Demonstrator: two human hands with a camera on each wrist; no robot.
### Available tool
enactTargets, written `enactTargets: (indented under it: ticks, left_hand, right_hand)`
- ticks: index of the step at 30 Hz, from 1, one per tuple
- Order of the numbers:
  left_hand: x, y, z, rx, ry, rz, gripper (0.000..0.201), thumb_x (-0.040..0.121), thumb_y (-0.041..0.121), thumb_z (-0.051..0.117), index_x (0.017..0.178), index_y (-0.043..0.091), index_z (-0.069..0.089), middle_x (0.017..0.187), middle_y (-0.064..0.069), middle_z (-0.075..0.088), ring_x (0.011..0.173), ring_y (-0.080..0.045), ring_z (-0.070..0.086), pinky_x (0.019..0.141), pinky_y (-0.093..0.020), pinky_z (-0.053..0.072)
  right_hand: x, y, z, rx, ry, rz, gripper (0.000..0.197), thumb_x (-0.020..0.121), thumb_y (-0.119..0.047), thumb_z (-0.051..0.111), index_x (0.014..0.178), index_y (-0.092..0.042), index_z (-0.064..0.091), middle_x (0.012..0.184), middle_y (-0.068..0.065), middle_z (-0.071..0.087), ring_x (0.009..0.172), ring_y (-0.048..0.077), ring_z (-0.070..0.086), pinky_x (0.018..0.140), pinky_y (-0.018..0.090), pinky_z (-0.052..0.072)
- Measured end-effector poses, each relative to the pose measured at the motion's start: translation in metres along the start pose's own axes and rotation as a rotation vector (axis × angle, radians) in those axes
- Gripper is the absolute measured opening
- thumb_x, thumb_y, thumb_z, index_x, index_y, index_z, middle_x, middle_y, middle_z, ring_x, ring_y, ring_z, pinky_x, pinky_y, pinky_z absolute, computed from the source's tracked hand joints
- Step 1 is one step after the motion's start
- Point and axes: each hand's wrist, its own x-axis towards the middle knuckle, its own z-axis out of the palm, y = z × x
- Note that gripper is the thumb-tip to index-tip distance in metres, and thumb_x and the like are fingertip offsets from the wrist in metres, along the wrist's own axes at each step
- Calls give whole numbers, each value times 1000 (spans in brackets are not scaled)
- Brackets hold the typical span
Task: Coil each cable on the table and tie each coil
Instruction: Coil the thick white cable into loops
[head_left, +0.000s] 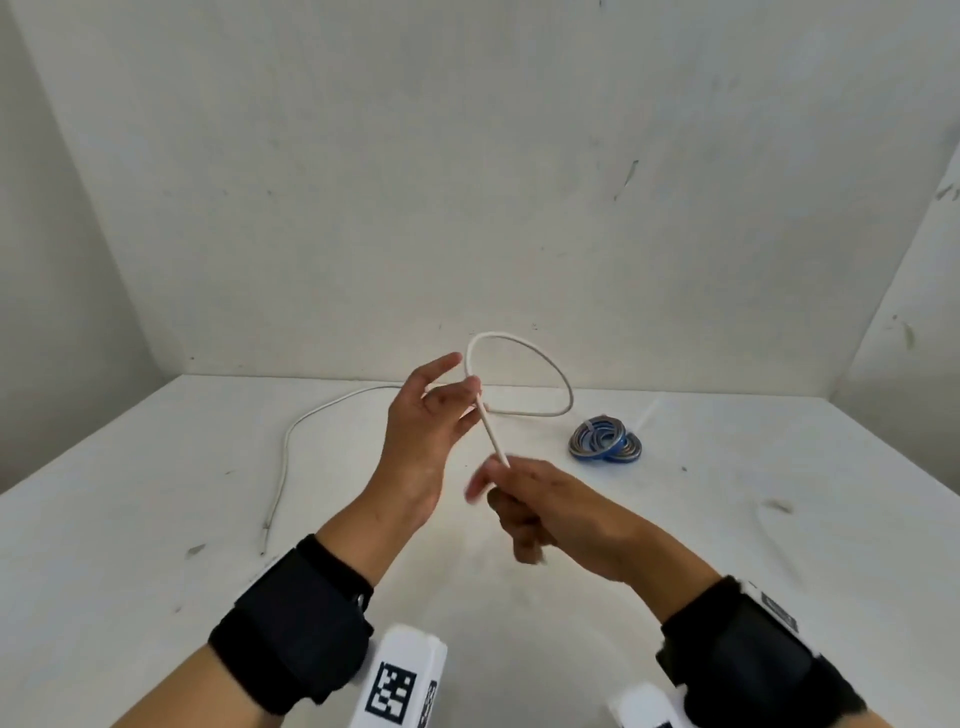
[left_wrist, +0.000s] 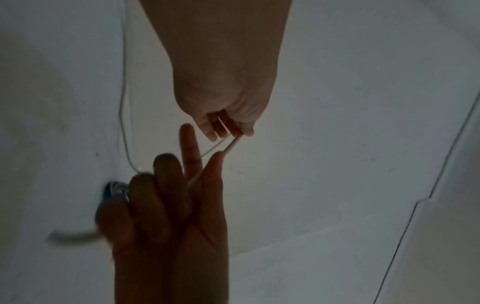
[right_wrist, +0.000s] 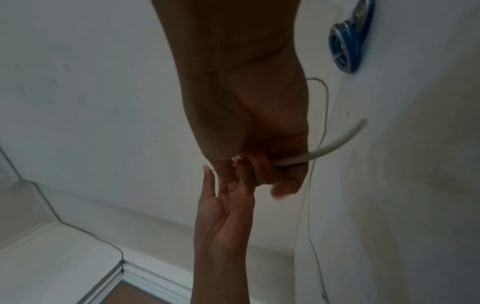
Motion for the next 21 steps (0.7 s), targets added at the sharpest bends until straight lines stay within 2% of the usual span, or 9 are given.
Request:
enactTargets:
  ticks: [3, 5, 6, 7, 9, 12, 16, 18, 21]
  left_hand:
    - [4, -3, -12, 488, 53, 240, 49, 83, 19, 72, 124, 32, 49, 121, 4, 55, 111, -11, 55, 96, -27, 45]
    - [1, -5, -12, 708, -101, 538, 34, 90, 30, 60, 122, 36, 51, 127, 10, 53, 124, -8, 46, 106, -31, 39]
    - [-2, -8, -9, 720, -214, 583, 26, 93, 34, 51, 119, 32, 54, 122, 13, 57, 126, -9, 46, 107, -32, 36]
    - [-7, -10, -6, 670, -309, 546, 25, 94, 37, 45, 112, 27, 59, 111, 14, 62, 120, -8, 50, 105, -32, 36]
    - [-12, -13, -1, 495, -403, 390, 32, 91, 43, 41, 85, 18, 60, 81, 2, 59, 87, -12, 56, 84, -37, 41]
    - [-11, -13, 2, 518, -281, 465, 42, 96, 39, 42, 62, 14, 39, 61, 4, 40, 61, -10, 39, 61, -25, 33]
    - [-4, -9, 3, 589, -116, 561, 42, 99, 33, 42, 60, 27, 29, 53, 10, 27, 53, -7, 24, 51, -18, 23]
    - [-3, -17, -2, 611, -120, 536, 42, 97, 43, 42, 59, 27, 36, 52, 7, 33, 53, -10, 29, 51, -25, 27]
    - [-8, -36, -9, 684, -220, 431, 44, 91, 51, 34, 67, 20, 53, 53, 3, 48, 50, -9, 38, 51, -26, 34]
  right_hand:
    - [-8, -5, 2, 9, -83, 49, 40, 101, -41, 37, 77, -14, 55, 59, -6, 22, 50, 11, 19, 49, 24, 21]
    - [-13, -13, 2, 87, -165, 24, 36, 102, -36, 38, 79, -14, 53, 60, -4, 17, 50, 10, 14, 47, 21, 18]
    - [-15, -18, 1, 140, -206, -1, 32, 102, -33, 39, 80, -14, 54, 61, -4, 15, 50, 9, 13, 45, 19, 18]
    - [-17, -24, -1, 192, -249, -31, 29, 101, -30, 40, 82, -14, 54, 61, -4, 15, 49, 8, 13, 44, 17, 19]
    - [-22, -35, -5, 311, -320, -86, 26, 100, -27, 39, 85, -13, 56, 58, -7, 19, 47, 6, 14, 41, 14, 21]
    - [-27, -39, -6, 483, -408, -127, 27, 99, -29, 38, 84, -14, 53, 57, -6, 19, 42, 5, 16, 39, 15, 23]
    - [-32, -30, 0, 530, -512, -135, 32, 99, -37, 42, 77, -14, 47, 56, -7, 18, 42, 8, 15, 44, 20, 20]
    - [-35, -34, 5, 497, -427, -161, 34, 98, -38, 42, 72, -16, 46, 55, -7, 15, 43, 9, 13, 44, 20, 19]
    - [-32, -49, 9, 502, -87, -320, 30, 93, -35, 46, 69, -18, 44, 56, -5, 11, 43, 8, 11, 40, 17, 22]
